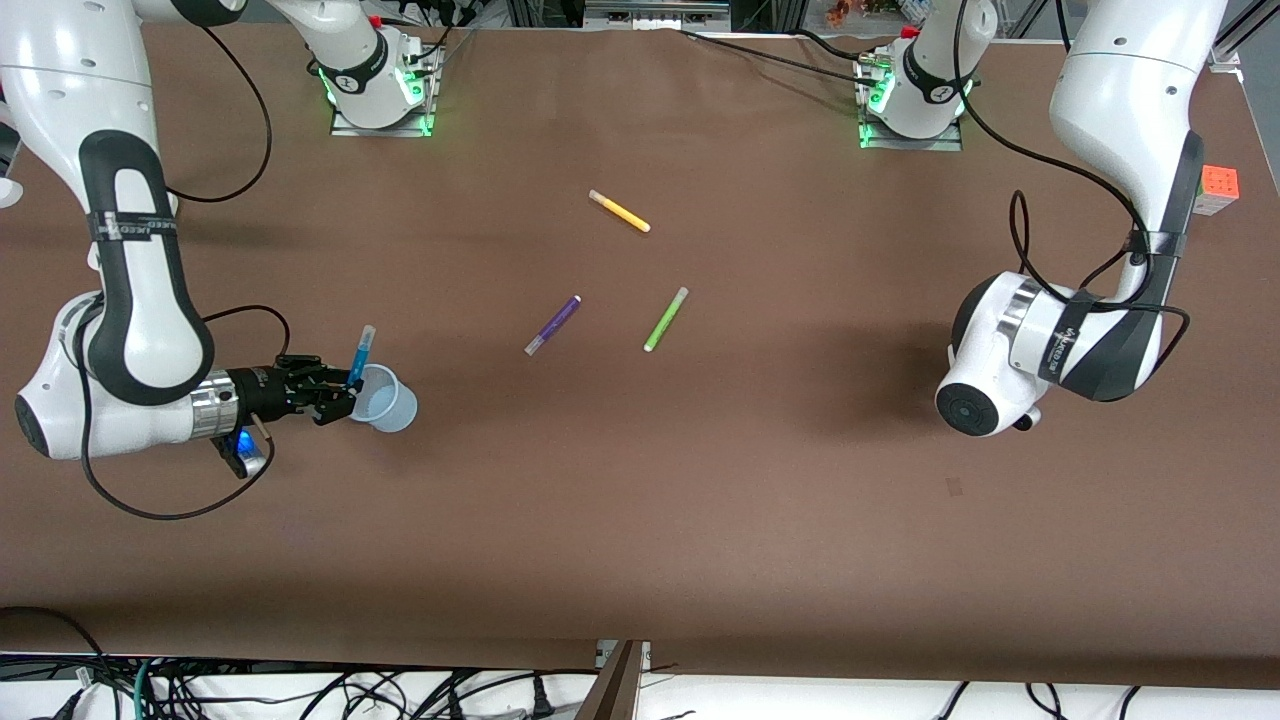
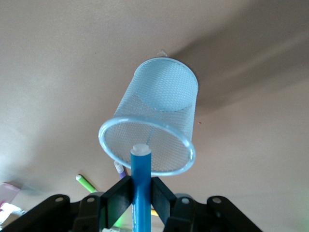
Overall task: Place pink and blue markers in matching cups
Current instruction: 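Carry the blue marker to the blue cup while the left gripper carries pink, then lower the pink marker into the pink cup with the left gripper and release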
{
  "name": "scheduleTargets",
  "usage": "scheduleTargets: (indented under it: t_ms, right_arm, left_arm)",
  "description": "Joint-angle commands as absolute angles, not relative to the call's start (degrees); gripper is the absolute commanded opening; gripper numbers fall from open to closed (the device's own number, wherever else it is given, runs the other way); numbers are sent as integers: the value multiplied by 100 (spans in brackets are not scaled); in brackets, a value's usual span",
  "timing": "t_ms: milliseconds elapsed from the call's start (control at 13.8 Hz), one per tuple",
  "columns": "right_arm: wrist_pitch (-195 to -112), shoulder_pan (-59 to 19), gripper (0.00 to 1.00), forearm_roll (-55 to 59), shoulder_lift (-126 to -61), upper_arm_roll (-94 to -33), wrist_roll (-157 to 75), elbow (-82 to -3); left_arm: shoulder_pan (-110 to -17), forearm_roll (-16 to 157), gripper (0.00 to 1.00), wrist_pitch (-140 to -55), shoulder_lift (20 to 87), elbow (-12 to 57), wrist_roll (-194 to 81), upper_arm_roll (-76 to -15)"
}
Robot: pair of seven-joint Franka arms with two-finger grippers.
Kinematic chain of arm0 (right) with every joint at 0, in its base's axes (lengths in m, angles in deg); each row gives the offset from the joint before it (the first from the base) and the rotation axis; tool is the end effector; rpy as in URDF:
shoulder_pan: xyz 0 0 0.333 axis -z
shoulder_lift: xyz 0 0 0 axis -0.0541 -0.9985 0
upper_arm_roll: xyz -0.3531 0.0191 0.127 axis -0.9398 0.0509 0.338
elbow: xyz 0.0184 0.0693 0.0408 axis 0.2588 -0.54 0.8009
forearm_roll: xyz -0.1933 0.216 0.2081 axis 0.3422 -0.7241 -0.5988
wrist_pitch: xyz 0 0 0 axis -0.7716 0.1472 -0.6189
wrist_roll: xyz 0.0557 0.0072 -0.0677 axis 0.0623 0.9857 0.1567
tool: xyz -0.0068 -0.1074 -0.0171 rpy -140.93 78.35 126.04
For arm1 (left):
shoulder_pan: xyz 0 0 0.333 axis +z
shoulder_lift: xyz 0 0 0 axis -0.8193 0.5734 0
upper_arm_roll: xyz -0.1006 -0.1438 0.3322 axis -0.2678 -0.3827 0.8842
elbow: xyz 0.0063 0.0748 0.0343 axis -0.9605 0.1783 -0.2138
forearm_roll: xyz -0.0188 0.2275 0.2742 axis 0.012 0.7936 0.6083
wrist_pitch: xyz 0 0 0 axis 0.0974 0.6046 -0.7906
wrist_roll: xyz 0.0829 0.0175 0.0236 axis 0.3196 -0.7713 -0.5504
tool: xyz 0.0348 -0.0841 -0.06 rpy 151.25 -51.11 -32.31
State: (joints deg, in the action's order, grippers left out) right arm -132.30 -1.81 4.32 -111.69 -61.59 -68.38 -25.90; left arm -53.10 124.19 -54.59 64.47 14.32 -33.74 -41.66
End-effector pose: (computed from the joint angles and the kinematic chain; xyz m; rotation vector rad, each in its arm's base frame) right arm 0.6824 0.0133 0.3145 -2.4344 0.8445 0.7640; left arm 0.6097 -0.0124 0.3286 -2.1628 0.7716 1.1252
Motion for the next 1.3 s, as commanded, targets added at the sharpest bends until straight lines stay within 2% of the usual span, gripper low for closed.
scheduleTargets:
  t_ms: [0,506,723,1012,1084,1157,1229]
  right_arm:
    - [-13194,-108,0,143,-11331,-6069,-6809,-2471]
    - [-13378,-99,0,-236,-11445,-6069,-6774,-2436]
    - [-13414,-73,0,-245,-11463,-6069,-6774,-2436]
    - [-13414,-64,3,-236,-11481,-6069,-6721,-2436]
    - [-13414,-47,6,-236,-11481,-6069,-6721,-2436]
    - [-13414,-29,16,-236,-11481,-6069,-6721,-2436]
    - [-13414,-20,38,-236,-11481,-6069,-6721,-2436]
  left_arm:
    - [-5308,12365,100,-5441,6389,1485,-3510,-4208]
    - [-5282,12348,100,-5458,6266,1441,-3554,-4235]
    - [-5159,11735,100,-5546,5959,1370,-3624,-4244]
    - [-4694,10495,100,-6195,5519,1458,-4247,-4244]
    - [-4589,10328,100,-6379,5397,1511,-4309,-4252]
    - [-4518,10161,100,-6721,5195,1676,-4318,-4261]
    - [-4430,10116,100,-7220,4889,1983,-4336,-4261]
